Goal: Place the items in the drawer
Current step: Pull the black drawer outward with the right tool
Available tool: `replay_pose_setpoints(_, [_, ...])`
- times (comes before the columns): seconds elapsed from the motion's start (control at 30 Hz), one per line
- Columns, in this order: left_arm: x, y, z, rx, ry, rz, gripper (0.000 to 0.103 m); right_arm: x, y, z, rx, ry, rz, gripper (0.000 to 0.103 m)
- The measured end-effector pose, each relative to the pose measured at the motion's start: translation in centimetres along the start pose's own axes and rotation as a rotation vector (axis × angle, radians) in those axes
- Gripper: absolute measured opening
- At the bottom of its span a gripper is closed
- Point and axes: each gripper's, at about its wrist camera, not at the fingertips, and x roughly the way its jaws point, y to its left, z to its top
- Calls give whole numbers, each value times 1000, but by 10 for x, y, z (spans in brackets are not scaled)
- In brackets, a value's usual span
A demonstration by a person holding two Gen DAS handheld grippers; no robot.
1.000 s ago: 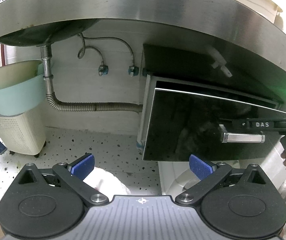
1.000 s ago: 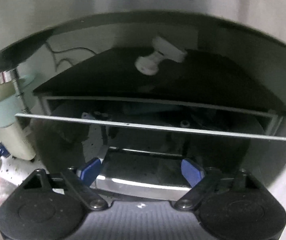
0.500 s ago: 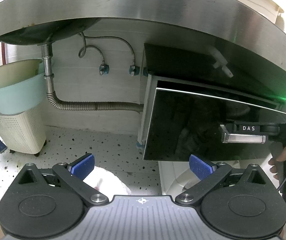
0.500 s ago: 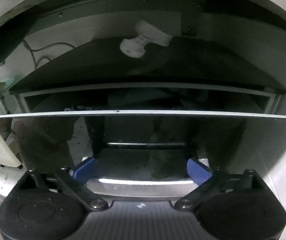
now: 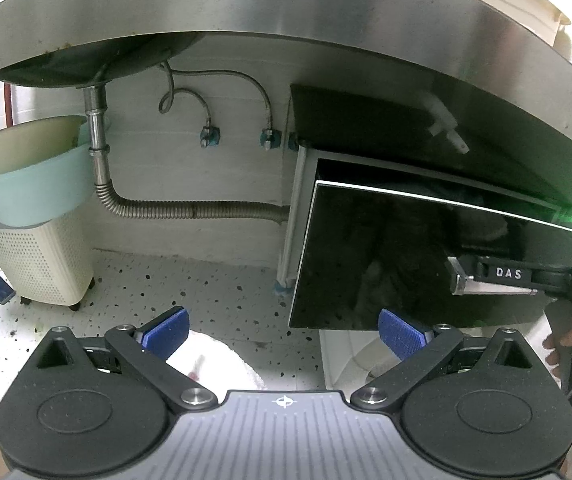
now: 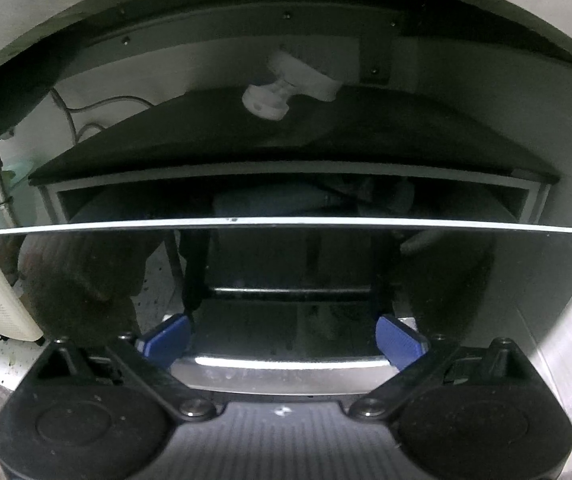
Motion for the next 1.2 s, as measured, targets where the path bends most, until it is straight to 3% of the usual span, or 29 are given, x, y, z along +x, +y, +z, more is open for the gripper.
replay_pose_setpoints(0.67, [1, 3, 0, -17, 5, -1, 102, -45, 0, -30, -1, -23, 1, 100])
replay_pose_setpoints(1.2, [-1, 9, 0, -36, -6, -6, 102, -58, 4, -28, 5, 9, -1, 100])
